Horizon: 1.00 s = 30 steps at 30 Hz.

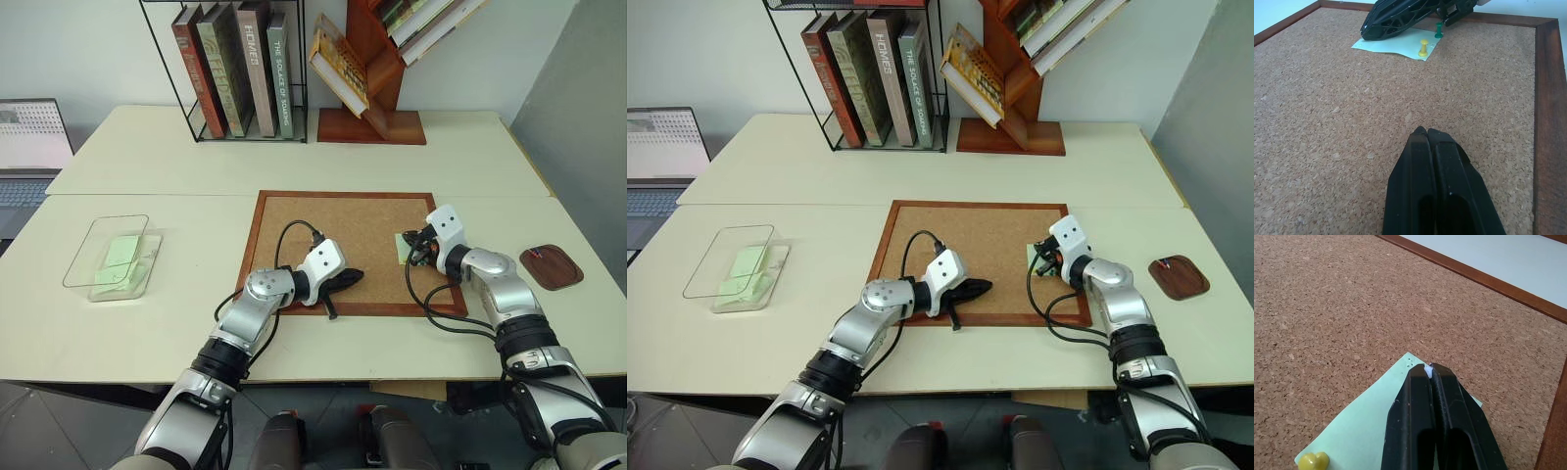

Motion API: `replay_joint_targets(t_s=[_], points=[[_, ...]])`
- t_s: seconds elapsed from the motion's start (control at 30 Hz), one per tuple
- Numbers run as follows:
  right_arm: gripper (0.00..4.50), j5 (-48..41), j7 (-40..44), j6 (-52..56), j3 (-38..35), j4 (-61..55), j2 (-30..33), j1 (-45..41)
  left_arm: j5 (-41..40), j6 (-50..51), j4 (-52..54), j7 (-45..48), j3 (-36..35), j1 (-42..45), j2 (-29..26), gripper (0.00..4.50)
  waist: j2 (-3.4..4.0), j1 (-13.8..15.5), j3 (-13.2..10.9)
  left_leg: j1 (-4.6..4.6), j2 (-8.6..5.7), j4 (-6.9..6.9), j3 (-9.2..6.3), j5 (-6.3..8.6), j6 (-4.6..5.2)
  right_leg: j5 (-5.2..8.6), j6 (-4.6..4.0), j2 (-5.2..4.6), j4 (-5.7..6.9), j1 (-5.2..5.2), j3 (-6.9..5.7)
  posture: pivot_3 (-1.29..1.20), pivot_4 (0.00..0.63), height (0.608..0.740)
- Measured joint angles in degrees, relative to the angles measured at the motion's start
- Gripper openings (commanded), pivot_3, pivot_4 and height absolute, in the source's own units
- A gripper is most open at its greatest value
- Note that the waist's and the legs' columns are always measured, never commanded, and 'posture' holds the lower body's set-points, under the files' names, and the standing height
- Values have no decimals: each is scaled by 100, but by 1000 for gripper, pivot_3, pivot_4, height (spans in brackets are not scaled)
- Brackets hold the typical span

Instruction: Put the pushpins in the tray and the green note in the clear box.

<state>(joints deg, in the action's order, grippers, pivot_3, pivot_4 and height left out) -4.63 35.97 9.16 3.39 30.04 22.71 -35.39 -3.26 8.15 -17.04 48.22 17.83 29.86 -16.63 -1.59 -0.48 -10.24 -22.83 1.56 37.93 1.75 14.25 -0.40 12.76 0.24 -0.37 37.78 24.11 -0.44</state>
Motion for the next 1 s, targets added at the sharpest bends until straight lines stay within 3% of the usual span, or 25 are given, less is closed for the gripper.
replay_joint_targets(t_s=[0.63, 1.0], points=[[6, -390, -128, 534, -584, -1264, 221, 136, 97, -2, 107, -7, 20, -68, -1, 0, 0, 0, 1, 0, -1, 0, 0, 0, 0, 0, 0, 0, -2, -1, -1, 0, 150, 740], [6, -452, -775, 1062, -1996, -2381, 1341, 1738, 125, -116, 50, 0, 33, -73, 26, 0, 5, 23, 3, 1, -2, -2, 6, 0, 0, 1, -1, -2, -7, -2, 1, 0, 150, 740]])
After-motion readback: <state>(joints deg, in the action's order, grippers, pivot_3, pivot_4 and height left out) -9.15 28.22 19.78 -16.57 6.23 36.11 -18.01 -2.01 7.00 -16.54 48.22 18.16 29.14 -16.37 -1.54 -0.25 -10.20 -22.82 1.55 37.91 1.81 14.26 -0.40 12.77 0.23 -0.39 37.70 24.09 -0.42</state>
